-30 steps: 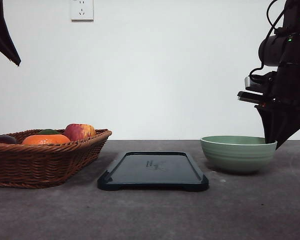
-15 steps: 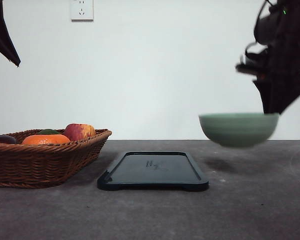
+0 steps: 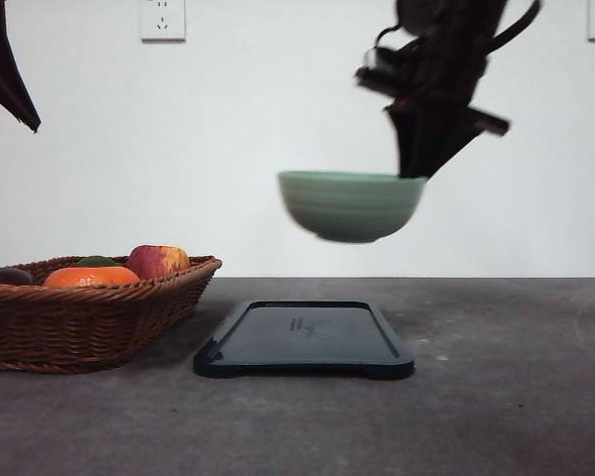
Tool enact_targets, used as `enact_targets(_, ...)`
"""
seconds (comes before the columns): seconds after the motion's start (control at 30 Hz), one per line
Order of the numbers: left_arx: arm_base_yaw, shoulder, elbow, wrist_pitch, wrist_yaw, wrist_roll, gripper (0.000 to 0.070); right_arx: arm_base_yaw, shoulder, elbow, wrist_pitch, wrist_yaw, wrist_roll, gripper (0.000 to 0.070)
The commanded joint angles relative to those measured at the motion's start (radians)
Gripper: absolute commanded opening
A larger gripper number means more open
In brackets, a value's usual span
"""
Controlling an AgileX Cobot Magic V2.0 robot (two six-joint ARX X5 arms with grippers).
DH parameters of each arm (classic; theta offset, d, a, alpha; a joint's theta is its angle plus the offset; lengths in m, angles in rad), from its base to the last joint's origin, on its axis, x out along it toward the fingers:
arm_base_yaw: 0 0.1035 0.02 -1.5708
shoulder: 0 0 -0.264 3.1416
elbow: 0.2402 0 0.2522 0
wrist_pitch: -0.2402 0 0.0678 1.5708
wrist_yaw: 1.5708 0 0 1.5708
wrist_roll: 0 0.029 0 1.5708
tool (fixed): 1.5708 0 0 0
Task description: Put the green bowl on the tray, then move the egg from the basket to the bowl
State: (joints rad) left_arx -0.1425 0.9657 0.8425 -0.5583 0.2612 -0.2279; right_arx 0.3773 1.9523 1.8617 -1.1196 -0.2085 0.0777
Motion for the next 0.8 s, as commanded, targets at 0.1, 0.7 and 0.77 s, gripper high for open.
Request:
enact_targets(0.1, -0.004, 0.006, 0.021, 0.005, 0.002, 0.008, 0.031, 0.041, 0.095, 0.069, 0.028, -0.002, 0.031, 0.0)
enact_targets(0.7, -0.004, 0.006, 0.021, 0.006, 0.002, 0.0, 0.031, 0.059, 0.273, 0.086, 0.116, -0.015, 0.068, 0.0)
enact_targets(0.77, -0.004, 0.006, 0.021, 0.009, 0.002, -0.001, 0.031, 0.059, 0.28, 0.086, 0.112, -0.025, 0.068, 0.0006)
